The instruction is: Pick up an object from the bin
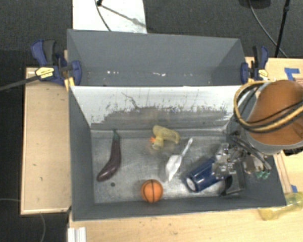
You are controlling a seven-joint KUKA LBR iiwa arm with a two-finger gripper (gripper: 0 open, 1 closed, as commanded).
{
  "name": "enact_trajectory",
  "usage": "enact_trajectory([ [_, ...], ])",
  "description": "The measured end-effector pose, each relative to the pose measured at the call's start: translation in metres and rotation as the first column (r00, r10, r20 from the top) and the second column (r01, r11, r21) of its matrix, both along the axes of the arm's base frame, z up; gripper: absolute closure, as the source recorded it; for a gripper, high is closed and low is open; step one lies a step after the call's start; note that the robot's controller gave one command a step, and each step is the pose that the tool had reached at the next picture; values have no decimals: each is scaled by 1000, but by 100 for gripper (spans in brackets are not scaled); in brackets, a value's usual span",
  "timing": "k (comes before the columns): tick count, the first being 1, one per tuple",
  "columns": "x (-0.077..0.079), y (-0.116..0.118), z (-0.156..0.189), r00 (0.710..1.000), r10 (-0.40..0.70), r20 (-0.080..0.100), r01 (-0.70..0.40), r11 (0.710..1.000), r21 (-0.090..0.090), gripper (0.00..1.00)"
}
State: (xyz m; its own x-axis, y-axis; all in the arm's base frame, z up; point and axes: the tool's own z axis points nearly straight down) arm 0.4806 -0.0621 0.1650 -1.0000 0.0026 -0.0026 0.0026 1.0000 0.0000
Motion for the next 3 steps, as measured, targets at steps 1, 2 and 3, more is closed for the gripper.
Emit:
enact_trajectory([
  [1, 0, 0, 0, 1000, 1, 0, -1, 1000, 0, 100],
  [2, 0, 0, 0, 1000, 1, 0, -1, 1000, 0, 100],
  [3, -3, 14, -15, 999, -50, -3, 50, 999, 0, 0],
])
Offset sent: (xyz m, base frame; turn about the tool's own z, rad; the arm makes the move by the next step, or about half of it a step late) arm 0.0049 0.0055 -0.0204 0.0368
